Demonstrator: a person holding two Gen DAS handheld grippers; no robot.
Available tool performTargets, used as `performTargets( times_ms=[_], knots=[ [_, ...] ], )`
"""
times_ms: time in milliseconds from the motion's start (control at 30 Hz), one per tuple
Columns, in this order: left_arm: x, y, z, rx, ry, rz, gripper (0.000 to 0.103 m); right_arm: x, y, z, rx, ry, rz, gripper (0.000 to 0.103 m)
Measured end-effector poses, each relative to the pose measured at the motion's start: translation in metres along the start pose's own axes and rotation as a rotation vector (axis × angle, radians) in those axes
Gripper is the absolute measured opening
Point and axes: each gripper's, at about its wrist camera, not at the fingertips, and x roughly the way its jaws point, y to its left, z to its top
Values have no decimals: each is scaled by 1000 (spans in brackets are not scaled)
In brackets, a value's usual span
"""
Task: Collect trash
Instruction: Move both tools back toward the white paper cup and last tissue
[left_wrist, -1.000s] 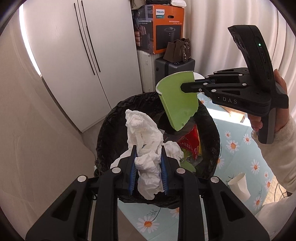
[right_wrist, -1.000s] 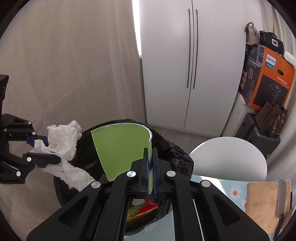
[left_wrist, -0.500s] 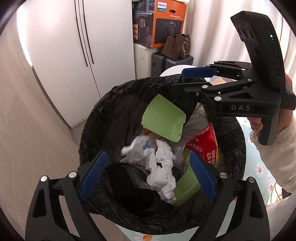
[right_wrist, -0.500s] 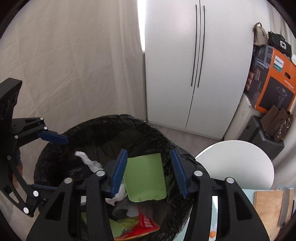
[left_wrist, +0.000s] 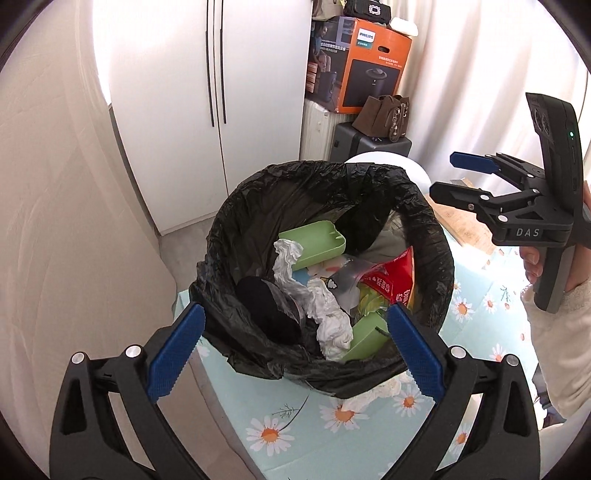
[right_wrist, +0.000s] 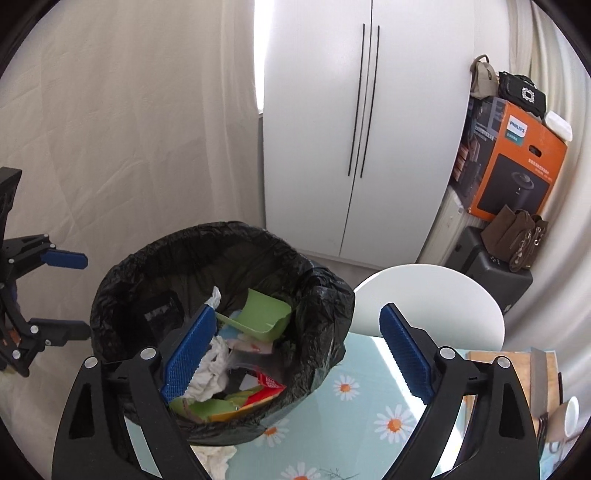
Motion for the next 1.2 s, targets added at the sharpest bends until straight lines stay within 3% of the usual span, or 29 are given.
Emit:
performTargets(
  times_ms=[267,433,833,1200],
  knots=[
    [-33,-8,-37,-71,13,39,97,-54,10,-29,-6,14,5,87],
    [-49,-13,-65,-124,33,10,97,-71,19,-55,7,40,19,88],
    [-49,-36,-132,-132,119,30,97,-70,22,-135,125,169,24,88],
    [-10,-44,-168,-165,185,2,97,-53,28,-194,151,285,11,88]
  ],
)
